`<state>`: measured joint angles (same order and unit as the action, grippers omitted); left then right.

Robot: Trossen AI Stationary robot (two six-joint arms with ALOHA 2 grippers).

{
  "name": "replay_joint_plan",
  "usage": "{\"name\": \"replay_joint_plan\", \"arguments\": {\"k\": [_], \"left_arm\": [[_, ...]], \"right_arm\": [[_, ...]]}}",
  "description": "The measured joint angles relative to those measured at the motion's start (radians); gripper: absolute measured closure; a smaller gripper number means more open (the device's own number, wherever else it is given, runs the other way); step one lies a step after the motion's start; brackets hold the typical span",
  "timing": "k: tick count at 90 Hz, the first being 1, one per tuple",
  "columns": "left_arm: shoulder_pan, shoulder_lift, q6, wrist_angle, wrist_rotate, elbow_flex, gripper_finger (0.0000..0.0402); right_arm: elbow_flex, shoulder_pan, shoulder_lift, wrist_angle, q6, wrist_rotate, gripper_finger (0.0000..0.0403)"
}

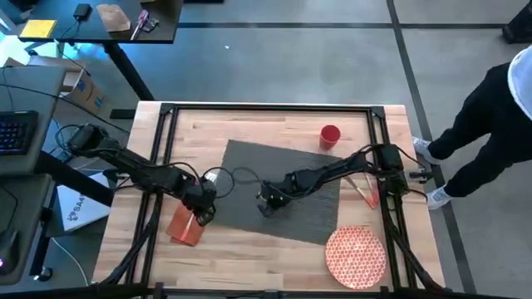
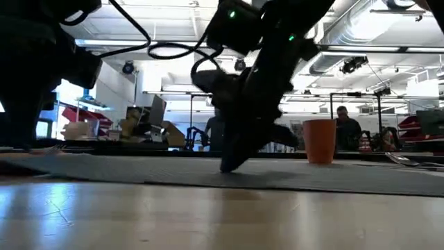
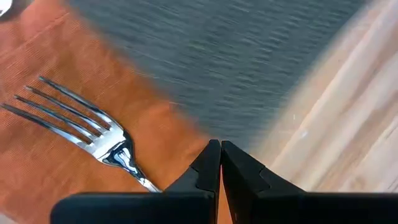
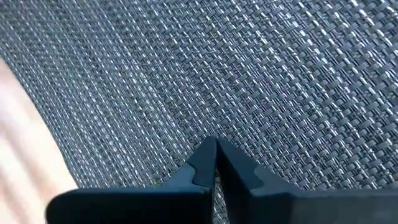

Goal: Set table place
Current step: Prepare the gray placemat

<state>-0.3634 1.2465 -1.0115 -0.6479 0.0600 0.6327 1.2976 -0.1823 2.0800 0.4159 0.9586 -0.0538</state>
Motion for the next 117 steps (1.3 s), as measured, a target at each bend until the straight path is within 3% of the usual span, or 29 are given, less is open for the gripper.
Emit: {"name": "replay_joint_plan", "arguments": {"k": [25,54,80,99,117], "left_arm": [[0.004,0.000,-0.032,0.051,-0.107,-0.047,0.0401],[0.031,-0.009,-0.198,0.197,-0.144,-0.219,0.0401],[0.037,-0.071,-0.285,0.063,-0.250,-0.227,0.0401],[0.037,-0.181,-0.294,-0.098,-0.254,-0.233,0.0402],[0.037,-0.266,-0.286,-0.108,-0.252,-0.232,0.0401]], "right_arm": [[-0.002,-0.104,0.001,0.041,0.050,-0.029,0.0403],[0.041,-0.092,0.006,0.037,0.061,-0.028,0.0403],[0.049,-0.040,0.010,-0.039,0.054,0.037,0.0403],[0.048,-0.012,0.012,-0.084,0.018,0.072,0.0403],[0.047,-0.001,0.014,-0.109,-0.044,0.072,0.0403]]}}
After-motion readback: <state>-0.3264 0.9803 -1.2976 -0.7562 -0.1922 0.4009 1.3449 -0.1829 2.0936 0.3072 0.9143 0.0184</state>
